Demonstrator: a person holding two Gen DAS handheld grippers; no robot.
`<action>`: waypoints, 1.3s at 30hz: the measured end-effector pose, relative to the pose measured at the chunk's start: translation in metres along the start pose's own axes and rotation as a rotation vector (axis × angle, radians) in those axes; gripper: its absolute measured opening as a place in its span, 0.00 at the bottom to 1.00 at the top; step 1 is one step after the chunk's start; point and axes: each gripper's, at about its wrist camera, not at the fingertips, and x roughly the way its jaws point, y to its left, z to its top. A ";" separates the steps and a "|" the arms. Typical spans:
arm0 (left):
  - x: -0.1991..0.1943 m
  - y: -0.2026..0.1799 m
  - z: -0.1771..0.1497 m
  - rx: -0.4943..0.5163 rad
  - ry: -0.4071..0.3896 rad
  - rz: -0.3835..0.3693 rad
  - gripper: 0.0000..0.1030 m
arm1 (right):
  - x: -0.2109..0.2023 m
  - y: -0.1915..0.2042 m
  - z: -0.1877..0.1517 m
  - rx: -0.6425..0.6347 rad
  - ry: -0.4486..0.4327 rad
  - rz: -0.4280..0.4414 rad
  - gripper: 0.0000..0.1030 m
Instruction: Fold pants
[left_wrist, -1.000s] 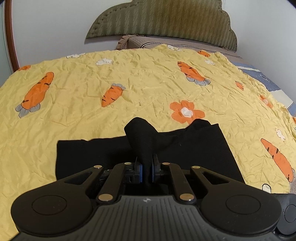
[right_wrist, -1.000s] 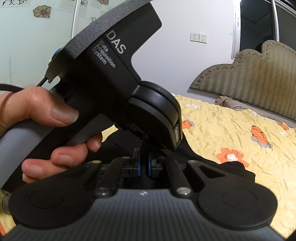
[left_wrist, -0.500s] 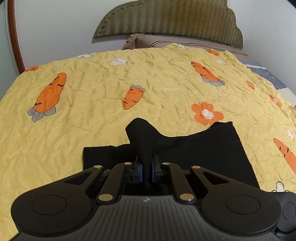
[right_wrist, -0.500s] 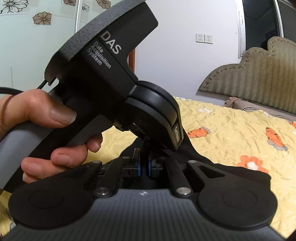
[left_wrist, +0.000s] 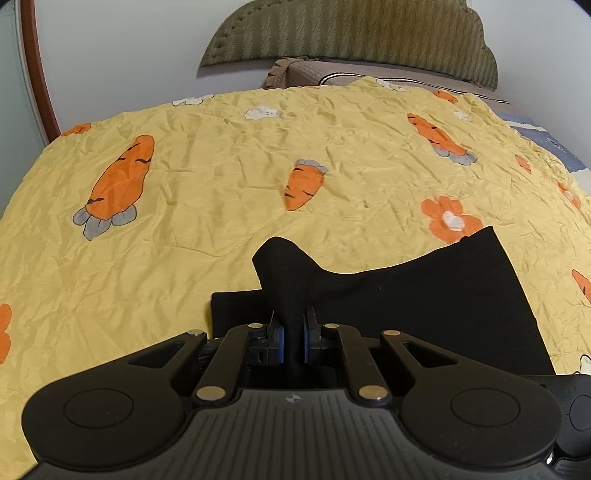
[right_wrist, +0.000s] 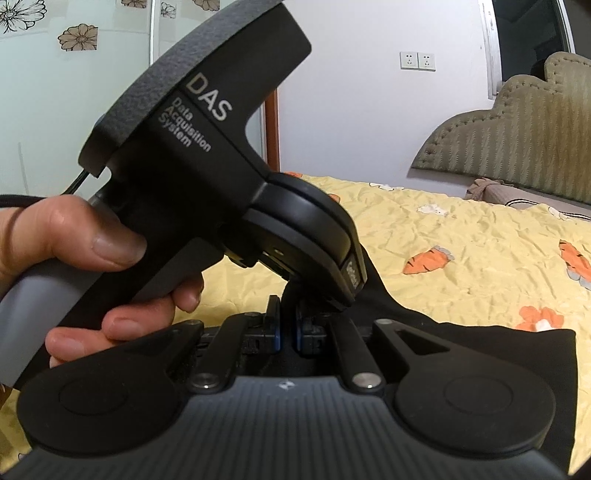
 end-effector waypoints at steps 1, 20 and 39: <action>0.001 0.002 0.000 -0.003 0.002 -0.001 0.08 | 0.002 0.001 0.000 -0.002 0.002 0.001 0.09; 0.018 0.020 -0.003 -0.005 0.040 0.018 0.12 | 0.033 0.003 0.007 0.009 0.044 0.031 0.09; 0.001 0.035 -0.001 0.021 -0.016 0.245 0.50 | 0.039 -0.006 0.010 0.042 0.082 0.107 0.38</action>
